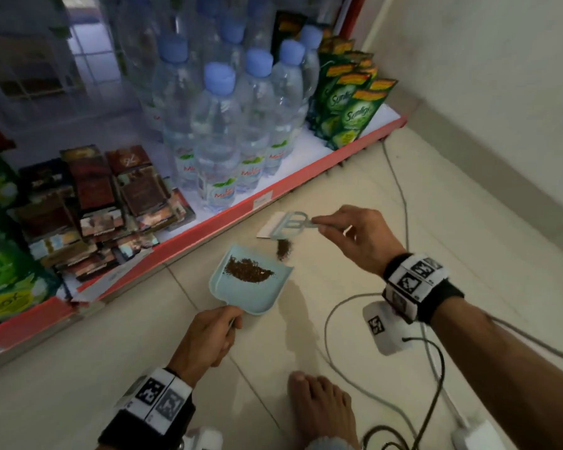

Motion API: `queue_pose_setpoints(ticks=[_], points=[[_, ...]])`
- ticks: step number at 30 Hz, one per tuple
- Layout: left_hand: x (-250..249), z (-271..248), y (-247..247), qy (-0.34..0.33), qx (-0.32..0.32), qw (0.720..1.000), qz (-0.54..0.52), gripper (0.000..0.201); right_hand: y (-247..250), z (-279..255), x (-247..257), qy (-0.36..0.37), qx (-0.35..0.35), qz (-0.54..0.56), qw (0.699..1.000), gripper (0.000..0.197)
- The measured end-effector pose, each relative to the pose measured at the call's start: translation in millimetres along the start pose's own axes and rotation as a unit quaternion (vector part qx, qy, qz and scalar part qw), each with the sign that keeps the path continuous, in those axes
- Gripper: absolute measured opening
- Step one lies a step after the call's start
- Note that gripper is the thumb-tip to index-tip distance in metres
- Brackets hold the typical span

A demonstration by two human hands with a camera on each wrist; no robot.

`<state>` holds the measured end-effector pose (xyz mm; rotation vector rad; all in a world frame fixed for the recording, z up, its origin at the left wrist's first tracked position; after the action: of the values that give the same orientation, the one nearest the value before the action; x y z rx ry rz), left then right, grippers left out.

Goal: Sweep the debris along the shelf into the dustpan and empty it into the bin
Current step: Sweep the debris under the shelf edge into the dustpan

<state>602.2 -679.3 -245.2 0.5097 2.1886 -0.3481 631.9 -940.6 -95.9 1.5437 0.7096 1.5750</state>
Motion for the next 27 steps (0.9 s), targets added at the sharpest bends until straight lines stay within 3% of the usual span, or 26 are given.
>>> queue_pose_setpoints(ticks=[4,8,11,15,16,19,21,22,25,27], points=[[-31,13,-25,-0.014,0.034,0.999,0.030,0.028,31,-18,-43,-0.126,-0.076,0.047,0.988,0.019],[-65,33,-56,-0.022,0.062,0.996,0.055,0.025,56,-26,-104,-0.262,-0.180,0.128,0.939,0.019],[-95,54,-81,-0.031,0.081,0.992,0.094,0.023,74,-22,-152,-0.338,-0.271,0.191,0.881,0.022],[-134,91,-120,-0.029,0.099,0.984,0.142,0.021,108,-10,-221,-0.453,-0.394,0.318,0.734,0.032],[-143,102,-129,-0.026,0.101,0.983,0.151,0.021,115,-4,-238,-0.479,-0.380,0.309,0.729,0.033],[-166,135,-155,-0.023,0.097,0.980,0.172,0.022,132,18,-278,-0.553,-0.243,0.112,0.789,0.038],[-176,157,-171,-0.011,0.090,0.979,0.183,0.025,129,41,-297,-0.545,-0.147,0.014,0.825,0.058],[-179,168,-179,0.001,0.086,0.979,0.184,0.028,123,57,-307,-0.526,-0.109,0.014,0.843,0.066],[-181,190,-200,0.048,0.073,0.984,0.156,0.028,117,100,-341,-0.521,-0.147,0.068,0.838,0.069],[-178,202,-214,0.074,0.073,0.986,0.132,0.027,115,134,-348,-0.471,-0.193,0.081,0.857,0.038]])
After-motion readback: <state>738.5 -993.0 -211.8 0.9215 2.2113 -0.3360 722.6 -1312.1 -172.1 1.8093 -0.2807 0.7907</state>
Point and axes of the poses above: each hand's wrist, its own z-axis towards the middle knuckle, its own y-axis out of the back of the hand, x = y × z, the point moved 7 cm from there along z, towards the middle knuckle, and after that the axes turned 4 degrees about -y, right-handed, at the moved point
